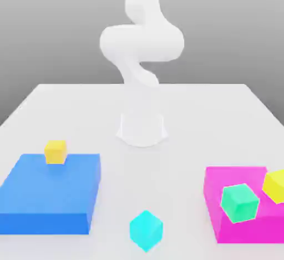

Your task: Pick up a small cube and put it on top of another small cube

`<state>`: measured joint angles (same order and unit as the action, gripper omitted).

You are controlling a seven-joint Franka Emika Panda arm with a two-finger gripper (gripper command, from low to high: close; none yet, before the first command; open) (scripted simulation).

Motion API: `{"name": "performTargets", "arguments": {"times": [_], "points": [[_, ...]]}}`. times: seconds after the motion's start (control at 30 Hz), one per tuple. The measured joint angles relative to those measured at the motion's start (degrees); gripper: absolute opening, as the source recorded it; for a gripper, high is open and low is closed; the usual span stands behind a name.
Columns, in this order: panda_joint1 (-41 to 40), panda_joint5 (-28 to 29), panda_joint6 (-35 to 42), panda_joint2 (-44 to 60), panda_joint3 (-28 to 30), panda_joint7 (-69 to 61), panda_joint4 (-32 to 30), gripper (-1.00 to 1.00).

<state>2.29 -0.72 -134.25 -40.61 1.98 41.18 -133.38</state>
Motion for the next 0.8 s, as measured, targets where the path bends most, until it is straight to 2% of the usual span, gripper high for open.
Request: {"name": "performTargets", "arguments": {"times": [0.33, 0.57, 0.8], "points": [[7.6, -4.1, -10.0, 21.2, 6.6, -19.6, -6.5, 0.00], [10.2, -6.7, -16.8, 35.7, 8.3, -33.0, -10.9, 0.00], [9.8, -4.7, -24.2, 49.8, 7.9, -42.4, -15.1, 0.00]]}}
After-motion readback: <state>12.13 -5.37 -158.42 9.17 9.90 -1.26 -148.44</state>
